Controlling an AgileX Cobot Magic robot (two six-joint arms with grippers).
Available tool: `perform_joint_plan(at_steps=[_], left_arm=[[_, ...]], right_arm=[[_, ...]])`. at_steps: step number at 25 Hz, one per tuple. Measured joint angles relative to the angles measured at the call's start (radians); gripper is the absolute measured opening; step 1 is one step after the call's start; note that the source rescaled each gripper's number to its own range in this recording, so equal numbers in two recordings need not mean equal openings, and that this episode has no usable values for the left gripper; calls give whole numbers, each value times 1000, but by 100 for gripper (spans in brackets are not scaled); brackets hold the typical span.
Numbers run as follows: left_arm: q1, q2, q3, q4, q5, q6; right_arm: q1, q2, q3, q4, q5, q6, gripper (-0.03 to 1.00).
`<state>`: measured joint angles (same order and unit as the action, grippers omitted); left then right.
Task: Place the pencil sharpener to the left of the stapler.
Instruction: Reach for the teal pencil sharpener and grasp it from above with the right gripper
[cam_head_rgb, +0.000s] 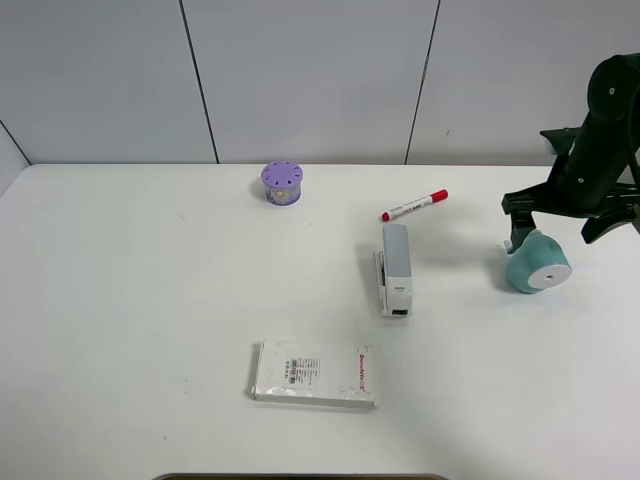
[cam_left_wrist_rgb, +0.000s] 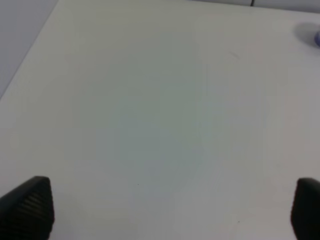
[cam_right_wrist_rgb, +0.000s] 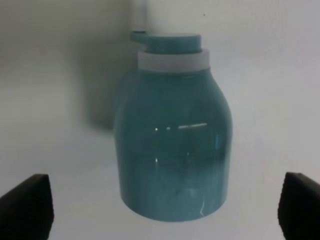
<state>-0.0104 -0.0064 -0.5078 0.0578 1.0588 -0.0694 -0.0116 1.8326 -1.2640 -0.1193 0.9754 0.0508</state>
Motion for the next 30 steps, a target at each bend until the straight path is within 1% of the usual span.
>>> perform_joint_plan(at_steps=[9, 12, 24, 30], left_arm=[[0, 0, 0, 0, 0, 0], [0, 0, 0, 0, 0, 0], [0, 0, 0, 0, 0, 0], [0, 0, 0, 0, 0, 0]], right_arm=[[0, 65, 0, -3, -3, -1, 100], [0, 86, 0, -20, -19, -3, 100], [0, 158, 0, -25, -58, -10, 100], [-4, 161, 0, -25, -107, -10, 100]])
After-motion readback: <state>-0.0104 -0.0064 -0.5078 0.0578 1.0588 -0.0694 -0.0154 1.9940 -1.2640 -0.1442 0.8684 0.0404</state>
